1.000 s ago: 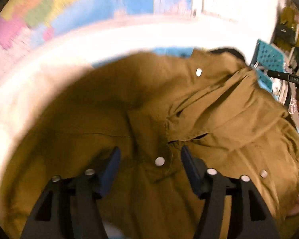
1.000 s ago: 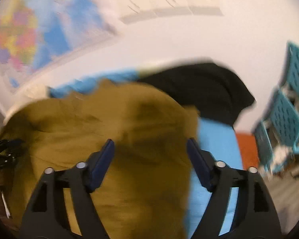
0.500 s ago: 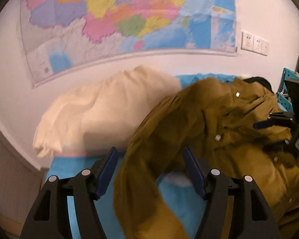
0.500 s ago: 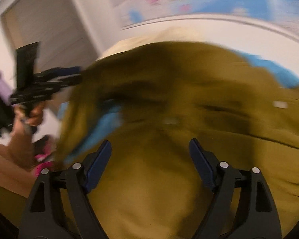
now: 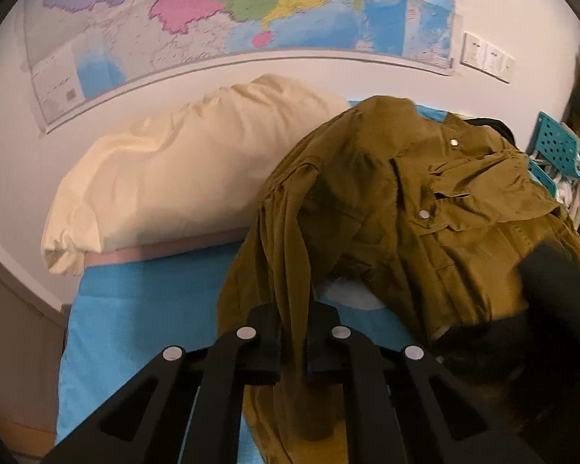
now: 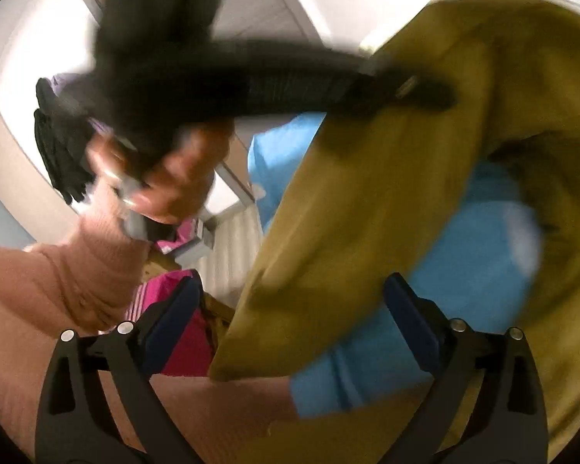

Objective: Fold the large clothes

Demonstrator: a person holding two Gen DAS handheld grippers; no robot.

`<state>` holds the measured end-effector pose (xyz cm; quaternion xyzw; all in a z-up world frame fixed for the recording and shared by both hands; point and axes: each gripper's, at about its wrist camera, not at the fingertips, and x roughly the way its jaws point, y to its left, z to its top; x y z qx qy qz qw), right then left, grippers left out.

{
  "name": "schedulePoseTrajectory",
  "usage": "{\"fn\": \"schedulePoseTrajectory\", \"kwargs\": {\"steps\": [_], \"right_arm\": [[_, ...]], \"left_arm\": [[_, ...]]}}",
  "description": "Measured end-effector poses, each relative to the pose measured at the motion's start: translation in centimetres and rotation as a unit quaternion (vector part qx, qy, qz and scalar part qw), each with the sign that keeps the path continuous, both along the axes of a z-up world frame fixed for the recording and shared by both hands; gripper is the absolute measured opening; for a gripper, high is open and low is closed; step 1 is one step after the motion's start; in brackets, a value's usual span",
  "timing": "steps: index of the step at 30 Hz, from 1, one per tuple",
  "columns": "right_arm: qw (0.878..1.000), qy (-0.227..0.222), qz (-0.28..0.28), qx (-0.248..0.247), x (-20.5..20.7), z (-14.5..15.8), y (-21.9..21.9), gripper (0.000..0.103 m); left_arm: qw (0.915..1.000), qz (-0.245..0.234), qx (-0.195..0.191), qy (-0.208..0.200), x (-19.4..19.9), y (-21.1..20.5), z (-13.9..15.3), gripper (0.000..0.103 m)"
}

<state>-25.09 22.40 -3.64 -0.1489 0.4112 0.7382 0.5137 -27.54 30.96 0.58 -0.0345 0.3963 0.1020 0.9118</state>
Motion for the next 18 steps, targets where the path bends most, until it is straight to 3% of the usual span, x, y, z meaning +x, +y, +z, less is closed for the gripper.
{"fn": "schedulePoseTrajectory", "kwargs": {"steps": [1,2,3,4,8,10,12,15,18], "right_arm": [[1.000,-0.010,-0.002,-0.004,-0.4,-0.3,0.3,0.068],[1.000,-0.015,-0.003,-0.013,-0.7,-0.6,0.9,0.052],[1.000,-0.001,0.000,-0.018,-0.5,-0.6,1.1,0.018],[1.000,0.016,0.003,-0.021,0.0,-0.4,0.8,0.003],[0.998,0.046,-0.013,0.045,3.3,4.7,-4.2,0.002],[0.995,0.040,-0.037,0.084,5.3,8.0,-8.1,0.002],[0.989,0.033,-0.081,0.122,8.2,11.7,-12.7,0.002],[0.980,0.006,-0.151,0.134,11.7,14.5,-17.9,0.002],[0.964,-0.019,-0.237,0.119,15.1,15.8,-23.3,0.002]], "left_arm": [[1.0000,-0.008,-0.002,0.000,0.1,-0.2,0.3,0.005],[0.9999,-0.015,-0.003,0.001,0.2,-0.5,0.6,0.005],[0.9998,-0.018,-0.004,0.002,0.4,-0.6,0.8,0.005],[0.9997,-0.023,-0.002,0.002,0.5,-0.9,1.3,0.005],[0.9976,-0.055,-0.024,-0.035,0.9,-1.6,4.5,0.005],[0.9940,-0.080,-0.042,-0.062,1.5,-2.1,6.7,0.008],[0.9900,-0.102,-0.059,-0.078,2.0,-2.9,8.3,0.019],[0.9772,-0.152,-0.099,-0.110,3.6,-4.7,10.3,0.034],[0.9707,-0.181,-0.102,-0.120,5.8,-7.1,10.7,0.037]]}}
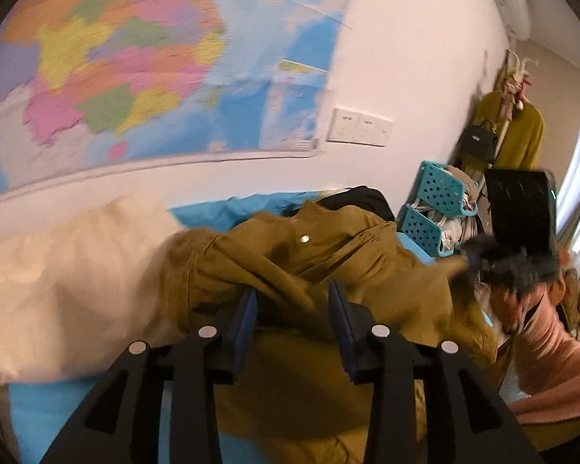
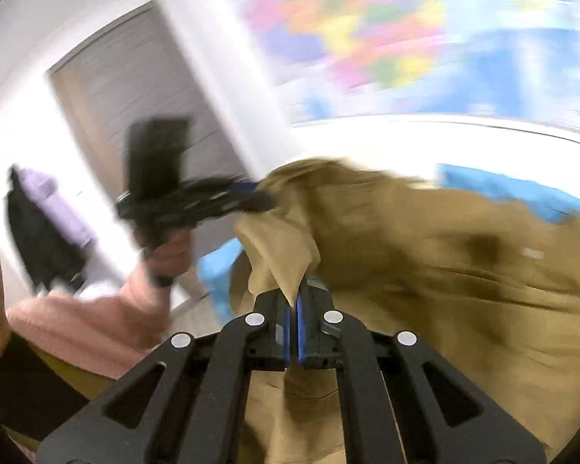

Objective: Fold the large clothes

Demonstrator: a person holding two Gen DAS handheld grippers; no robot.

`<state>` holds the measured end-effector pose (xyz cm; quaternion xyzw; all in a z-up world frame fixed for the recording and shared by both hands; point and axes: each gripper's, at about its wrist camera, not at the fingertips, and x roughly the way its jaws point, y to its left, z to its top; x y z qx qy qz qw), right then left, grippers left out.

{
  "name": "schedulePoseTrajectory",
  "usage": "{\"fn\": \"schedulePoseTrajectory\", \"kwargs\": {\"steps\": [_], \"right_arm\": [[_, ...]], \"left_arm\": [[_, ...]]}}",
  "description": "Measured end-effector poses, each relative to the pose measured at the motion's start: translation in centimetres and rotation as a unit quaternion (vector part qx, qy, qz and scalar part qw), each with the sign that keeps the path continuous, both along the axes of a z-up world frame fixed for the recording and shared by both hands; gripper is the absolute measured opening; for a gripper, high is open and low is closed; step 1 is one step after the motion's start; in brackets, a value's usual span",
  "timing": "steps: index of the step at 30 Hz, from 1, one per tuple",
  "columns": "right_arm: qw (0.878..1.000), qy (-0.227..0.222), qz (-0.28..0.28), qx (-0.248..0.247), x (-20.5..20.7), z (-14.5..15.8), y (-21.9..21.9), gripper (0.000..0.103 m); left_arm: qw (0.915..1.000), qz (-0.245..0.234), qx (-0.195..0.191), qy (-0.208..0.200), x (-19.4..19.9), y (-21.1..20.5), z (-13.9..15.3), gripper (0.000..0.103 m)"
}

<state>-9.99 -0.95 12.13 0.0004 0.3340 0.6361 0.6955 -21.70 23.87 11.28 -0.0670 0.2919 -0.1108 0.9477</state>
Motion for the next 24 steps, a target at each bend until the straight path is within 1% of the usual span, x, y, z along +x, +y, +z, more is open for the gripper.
{"fn": "schedulePoseTrajectory", "kwargs": {"steps": [1,2,4,5,6,7,8,9,11,12,13,14,16,18,20,22,23,24], "right_arm": [[0.999,-0.004,-0.038,-0.014,1.5,0.0,-1.9,0.002],[0.998,0.001,-0.063,-0.022,2.3,-0.2,-3.2,0.002],[0.993,0.013,-0.110,-0.038,4.0,-0.9,-6.6,0.002],[0.989,0.027,-0.138,-0.041,5.0,-1.5,-8.1,0.002],[0.986,0.045,-0.154,-0.042,5.7,-2.2,-9.2,0.002],[0.981,0.061,-0.174,-0.059,7.0,-3.5,-10.5,0.004],[0.974,0.069,-0.201,-0.076,8.0,-5.0,-11.5,0.007],[0.969,0.084,-0.218,-0.084,9.1,-5.9,-12.5,0.011],[0.958,0.105,-0.248,-0.103,10.4,-8.6,-13.6,0.037],[0.952,0.114,-0.265,-0.103,10.8,-9.6,-14.3,0.069],[0.948,0.113,-0.277,-0.104,11.7,-10.2,-15.1,0.083],[0.946,0.104,-0.291,-0.097,11.6,-10.2,-15.9,0.085],[0.947,0.096,-0.298,-0.073,11.0,-10.1,-17.5,0.093],[0.956,0.080,-0.278,-0.050,9.4,-9.3,-18.2,0.098],[0.959,0.052,-0.269,-0.067,8.3,-9.4,-18.3,0.097],[0.958,0.009,-0.267,-0.099,7.1,-9.8,-16.9,0.097],[0.956,-0.004,-0.271,-0.109,6.7,-9.9,-16.4,0.097],[0.956,-0.009,-0.271,-0.116,6.7,-10.2,-16.0,0.086]], "left_arm": [[0.9998,-0.018,-0.008,0.002,0.9,-0.8,-0.4,0.037],[0.9999,-0.016,-0.001,0.003,1.6,-1.3,-0.6,0.037],[0.9987,0.016,0.048,0.006,3.2,-2.6,-1.9,0.037],[0.9982,0.024,0.052,0.017,4.0,-2.7,-2.8,0.037],[0.9982,0.025,0.045,0.030,4.7,-2.3,-3.5,0.037],[0.9975,0.030,0.038,0.052,5.7,-2.1,-4.7,0.037],[0.9961,0.038,0.040,0.068,6.5,-1.9,-5.8,0.037],[0.9943,0.045,0.045,0.085,7.3,-1.9,-7.1,0.037],[0.9909,0.054,0.054,0.111,8.3,-1.9,-9.0,0.038],[0.9889,0.059,0.058,0.124,8.8,-1.8,-9.9,0.039],[0.9875,0.063,0.059,0.132,9.0,-1.7,-10.5,0.040],[0.9853,0.071,0.062,0.143,9.4,-1.7,-11.3,0.042],[0.9828,0.077,0.059,0.157,10.1,-1.5,-12.2,0.042],[0.9820,0.086,0.058,0.158,10.4,-1.3,-12.7,0.042],[0.9846,0.080,0.054,0.146,10.7,-1.7,-12.3,0.043],[0.9870,0.074,0.047,0.135,11.0,-1.9,-11.8,0.044],[0.9883,0.071,0.043,0.128,11.2,-2.0,-11.4,0.044],[0.9901,0.067,0.036,0.118,11.4,-2.2,-10.9,0.044]]}}
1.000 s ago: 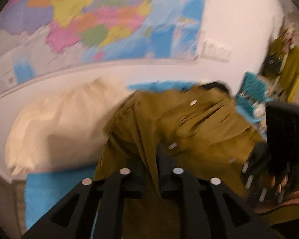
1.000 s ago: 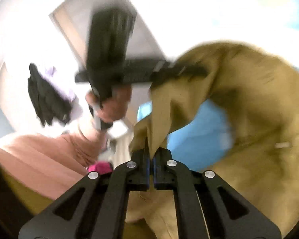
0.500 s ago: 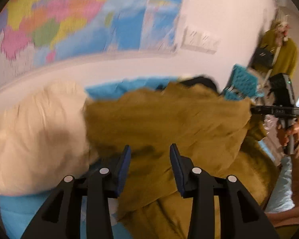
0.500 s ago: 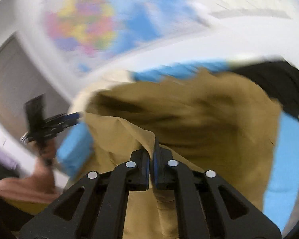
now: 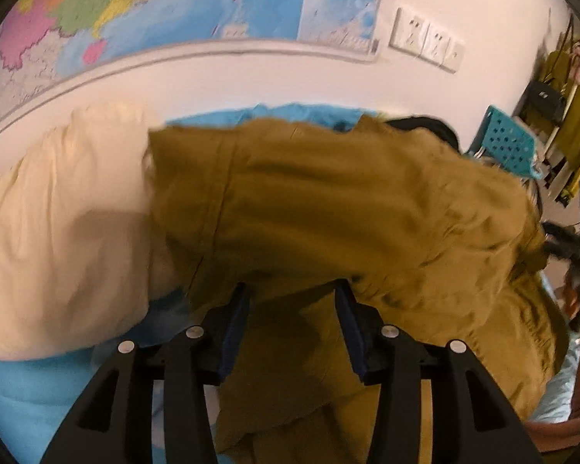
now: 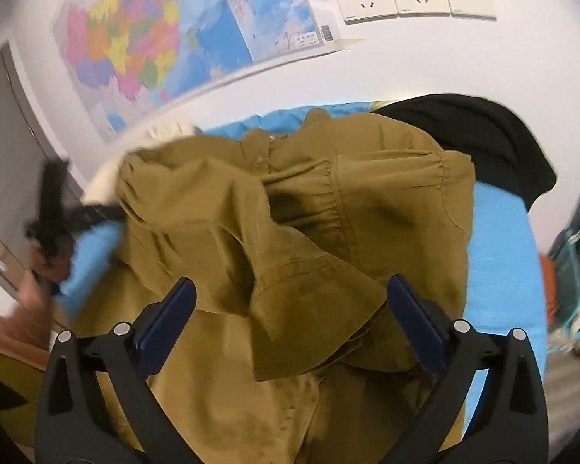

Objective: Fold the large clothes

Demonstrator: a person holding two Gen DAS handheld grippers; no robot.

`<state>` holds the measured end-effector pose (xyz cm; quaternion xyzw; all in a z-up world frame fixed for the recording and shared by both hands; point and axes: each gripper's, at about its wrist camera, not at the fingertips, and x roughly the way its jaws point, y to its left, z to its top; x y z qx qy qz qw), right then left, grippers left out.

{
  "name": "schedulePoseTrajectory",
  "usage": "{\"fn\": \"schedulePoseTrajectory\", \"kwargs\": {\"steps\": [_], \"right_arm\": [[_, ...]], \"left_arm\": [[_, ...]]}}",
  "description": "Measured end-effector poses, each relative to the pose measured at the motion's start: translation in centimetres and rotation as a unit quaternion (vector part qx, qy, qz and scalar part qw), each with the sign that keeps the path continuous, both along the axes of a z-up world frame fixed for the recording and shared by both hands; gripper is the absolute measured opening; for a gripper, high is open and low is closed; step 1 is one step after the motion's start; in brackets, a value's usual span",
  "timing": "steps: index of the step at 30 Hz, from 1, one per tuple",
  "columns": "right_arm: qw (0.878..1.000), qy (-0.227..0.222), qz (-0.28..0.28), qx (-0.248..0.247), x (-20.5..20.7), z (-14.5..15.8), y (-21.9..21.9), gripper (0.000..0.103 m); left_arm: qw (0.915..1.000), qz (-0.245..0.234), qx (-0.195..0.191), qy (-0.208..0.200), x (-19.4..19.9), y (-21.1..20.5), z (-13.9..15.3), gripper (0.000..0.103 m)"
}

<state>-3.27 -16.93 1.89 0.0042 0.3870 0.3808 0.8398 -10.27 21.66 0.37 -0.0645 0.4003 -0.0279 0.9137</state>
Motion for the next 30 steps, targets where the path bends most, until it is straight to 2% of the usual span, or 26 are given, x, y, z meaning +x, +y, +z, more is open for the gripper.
{"fn": "schedulePoseTrajectory", "kwargs": {"steps": [1,2,3,6,10,12,14,15,17,18,19,20,21,22,23,25,27,29,30], "right_arm": [[1.000,0.006,0.008,0.006,0.3,-0.5,-0.7,0.045],[1.000,0.016,0.019,0.019,0.4,-0.6,-0.8,0.022],[0.999,0.022,0.018,0.024,0.9,-0.5,-0.7,0.006],[0.998,0.008,-0.004,0.059,2.8,1.5,-2.0,0.006],[0.994,0.025,-0.039,0.102,6.6,3.2,-3.7,0.006],[0.990,0.054,-0.055,0.115,9.0,2.8,-4.1,0.006],[0.989,0.087,-0.069,0.093,11.3,1.4,-3.7,0.010],[0.987,0.109,-0.080,0.082,12.5,0.2,-3.4,0.015],[0.985,0.127,-0.087,0.073,13.5,-1.2,-3.3,0.024],[0.984,0.129,-0.091,0.077,13.7,-1.5,-3.4,0.036],[0.982,0.134,-0.096,0.089,13.9,-1.9,-3.8,0.055],[0.981,0.136,-0.094,0.104,13.8,-1.9,-4.3,0.065],[0.980,0.133,-0.091,0.113,13.4,-1.8,-4.6,0.083],[0.981,0.124,-0.088,0.118,12.9,-1.6,-5.1,0.094],[0.983,0.114,-0.085,0.118,12.2,-1.4,-5.5,0.095],[0.985,0.097,-0.072,0.121,11.1,-1.0,-5.9,0.095],[0.988,0.084,-0.068,0.106,10.3,-1.1,-5.8,0.094],[0.991,0.086,-0.068,0.080,10.1,-1.8,-5.3,0.069],[0.990,0.097,-0.061,0.078,10.3,-2.2,-4.9,0.036]], "left_arm": [[1.0000,-0.002,-0.006,-0.005,0.2,-0.1,0.3,0.044],[0.9999,-0.002,-0.011,-0.005,0.5,-0.1,0.5,0.044],[0.9999,0.001,-0.015,-0.003,1.0,0.1,0.6,0.044],[0.9996,0.011,-0.023,0.008,1.9,0.6,0.4,0.044],[0.9985,0.041,-0.021,0.028,3.3,1.3,-0.4,0.044],[0.9968,0.057,-0.032,0.047,4.2,2.0,-1.2,0.044],[0.9952,0.068,-0.037,0.060,5.1,2.5,-2.0,0.044],[0.9946,0.073,-0.034,0.065,5.4,2.7,-2.3,0.044],[0.9936,0.080,-0.029,0.073,5.9,2.9,-3.0,0.044],[0.9935,0.082,-0.027,0.074,5.9,2.9,-3.1,0.043],[0.9934,0.084,-0.022,0.075,5.9,2.9,-3.2,0.043],[0.9936,0.085,-0.016,0.074,5.7,2.8,-3.1,0.043],[0.9935,0.086,-0.012,0.074,5.5,2.7,-3.0,0.043],[0.9937,0.086,-0.010,0.071,5.1,2.6,-2.9,0.044],[0.9941,0.084,-0.009,0.068,4.7,2.5,-2.7,0.046],[0.9967,0.063,-0.022,0.046,3.5,2.2,-2.0,0.048],[0.9988,0.018,-0.042,0.016,1.9,1.4,-0.9,0.054],[0.9993,-0.010,-0.036,-0.009,1.1,0.3,0.1,0.057],[0.9993,-0.016,-0.030,-0.016,1.0,-0.2,0.4,0.057]]}}
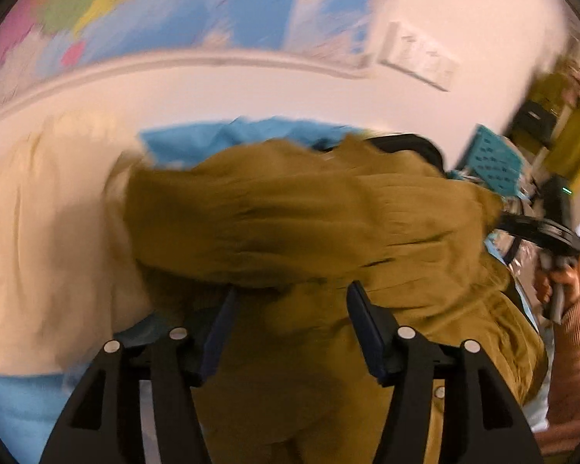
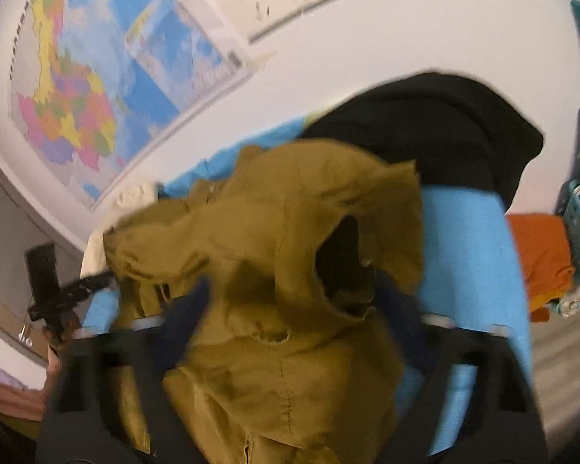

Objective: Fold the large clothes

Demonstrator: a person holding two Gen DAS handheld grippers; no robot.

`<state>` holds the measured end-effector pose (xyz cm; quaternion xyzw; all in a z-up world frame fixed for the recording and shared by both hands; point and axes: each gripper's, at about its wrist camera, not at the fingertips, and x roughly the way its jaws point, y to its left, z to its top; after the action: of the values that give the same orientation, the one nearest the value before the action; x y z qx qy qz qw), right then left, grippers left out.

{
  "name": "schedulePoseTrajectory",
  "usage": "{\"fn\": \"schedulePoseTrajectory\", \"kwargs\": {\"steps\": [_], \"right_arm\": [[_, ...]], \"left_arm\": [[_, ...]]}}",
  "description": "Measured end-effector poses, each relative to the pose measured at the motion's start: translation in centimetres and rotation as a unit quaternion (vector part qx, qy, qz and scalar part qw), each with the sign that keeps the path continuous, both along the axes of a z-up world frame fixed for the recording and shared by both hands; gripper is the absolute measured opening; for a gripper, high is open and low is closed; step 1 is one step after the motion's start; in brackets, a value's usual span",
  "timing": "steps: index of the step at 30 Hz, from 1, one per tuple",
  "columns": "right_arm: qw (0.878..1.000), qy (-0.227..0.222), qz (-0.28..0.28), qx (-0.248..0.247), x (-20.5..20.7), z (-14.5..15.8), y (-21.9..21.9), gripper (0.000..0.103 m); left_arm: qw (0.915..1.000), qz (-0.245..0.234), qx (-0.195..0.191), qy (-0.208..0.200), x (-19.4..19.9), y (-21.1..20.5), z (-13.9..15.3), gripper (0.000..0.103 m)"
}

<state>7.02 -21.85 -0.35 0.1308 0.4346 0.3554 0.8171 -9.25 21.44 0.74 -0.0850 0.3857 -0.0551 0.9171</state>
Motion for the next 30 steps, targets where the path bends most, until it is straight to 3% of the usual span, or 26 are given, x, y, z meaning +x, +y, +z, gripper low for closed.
{"fn": "schedulePoseTrajectory", "kwargs": {"steps": [1,2,5,8,9,11,12,13,15,18,22,25,30], "right_arm": [[1.000,0.012,0.005,0.005,0.3,-0.4,0.2,0.012],[0.999,0.020,0.013,0.024,0.4,-0.5,0.2,0.005],[0.996,0.031,0.026,0.083,0.5,0.1,-0.2,0.004],[0.994,0.045,0.027,0.093,0.6,0.4,-0.5,0.004],[0.996,0.050,0.015,0.074,0.8,0.2,-0.6,0.008],[0.997,0.061,-0.032,0.023,1.5,-0.4,-1.0,0.033],[0.996,0.063,-0.058,0.012,1.8,-0.5,-1.7,0.056],[0.994,0.061,-0.088,0.007,1.8,-0.4,-2.5,0.072],[0.994,0.030,-0.107,0.021,0.9,0.9,-3.6,0.072],[0.995,-0.040,-0.081,0.031,-1.2,3.4,-2.4,0.072],[0.993,-0.112,0.011,-0.038,-3.2,5.0,4.0,0.072],[0.993,-0.094,0.042,-0.060,-2.2,3.4,7.4,0.071],[0.995,-0.043,0.040,-0.076,0.7,-0.2,9.1,0.071]], "left_arm": [[0.9999,-0.004,0.007,-0.009,0.2,-0.5,0.4,0.057],[0.9998,-0.004,0.013,-0.012,0.6,-0.9,0.5,0.057],[0.9996,0.017,0.021,-0.002,2.9,-0.7,0.1,0.057],[0.9976,0.048,0.025,0.044,6.0,0.4,-1.6,0.046],[0.9961,0.056,0.027,0.063,7.2,0.7,-2.4,0.044],[0.9932,0.069,0.039,0.085,8.3,1.1,-3.4,0.041],[0.9918,0.073,0.049,0.093,8.8,1.1,-3.8,0.041],[0.9904,0.078,0.055,0.100,9.1,1.0,-4.1,0.041],[0.9902,0.077,0.069,0.094,8.8,0.4,-3.9,0.042],[0.9925,0.068,0.066,0.077,7.5,-0.4,-3.2,0.049],[0.9937,0.052,0.085,0.051,5.3,-1.7,-1.9,0.052],[0.9928,0.046,0.102,0.042,4.4,-3.0,-1.6,0.053],[0.9924,0.034,0.110,0.044,3.6,-3.9,-2.0,0.053]]}}
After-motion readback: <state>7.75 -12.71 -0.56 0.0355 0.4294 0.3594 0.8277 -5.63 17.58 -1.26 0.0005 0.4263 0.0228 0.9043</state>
